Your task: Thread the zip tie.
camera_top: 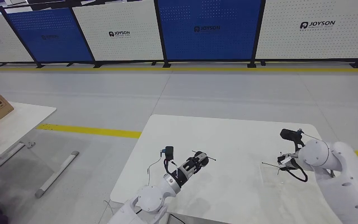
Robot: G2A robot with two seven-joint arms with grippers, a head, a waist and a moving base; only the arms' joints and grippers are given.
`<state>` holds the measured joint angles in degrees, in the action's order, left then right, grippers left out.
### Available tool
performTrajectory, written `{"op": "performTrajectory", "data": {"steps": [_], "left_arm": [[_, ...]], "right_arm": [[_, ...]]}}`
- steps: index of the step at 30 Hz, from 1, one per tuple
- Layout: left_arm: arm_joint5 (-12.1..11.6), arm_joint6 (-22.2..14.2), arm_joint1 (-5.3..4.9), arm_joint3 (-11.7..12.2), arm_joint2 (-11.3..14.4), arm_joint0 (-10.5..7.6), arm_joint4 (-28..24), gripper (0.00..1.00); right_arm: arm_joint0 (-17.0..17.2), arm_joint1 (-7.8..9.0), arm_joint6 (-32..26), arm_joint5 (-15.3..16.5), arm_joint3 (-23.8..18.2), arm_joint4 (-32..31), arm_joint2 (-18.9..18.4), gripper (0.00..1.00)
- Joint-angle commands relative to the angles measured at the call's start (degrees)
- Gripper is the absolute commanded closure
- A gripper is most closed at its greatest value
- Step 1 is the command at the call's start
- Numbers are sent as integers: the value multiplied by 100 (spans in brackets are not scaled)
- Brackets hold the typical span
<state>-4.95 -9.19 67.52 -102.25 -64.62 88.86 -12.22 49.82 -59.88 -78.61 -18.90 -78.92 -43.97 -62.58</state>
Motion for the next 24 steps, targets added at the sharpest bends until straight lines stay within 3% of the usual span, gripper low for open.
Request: {"op": "performTrajectory", "data": {"steps": [1,4,8,17,20,24], "left_arm": [[0,0,0,0,0,0,0,100],[0,0,0,0,0,0,0,100],[0,0,0,0,0,0,0,100],[0,0,0,0,0,0,0,100],[0,0,0,0,0,0,0,100],[0,0,0,0,0,0,0,100]], "right_arm": [[0,0,0,0,0,0,0,100],[95,11,400,0,-108,150,-186,100],[385,64,897,-58,-561,409,-664,100],[1620,118,1761,-58,-2084,1070,-1874,100],[1938,110,1909,-58,-2387,1058,-2008,100],[1985,108,1891,-58,-2406,1035,-2008,100]]}}
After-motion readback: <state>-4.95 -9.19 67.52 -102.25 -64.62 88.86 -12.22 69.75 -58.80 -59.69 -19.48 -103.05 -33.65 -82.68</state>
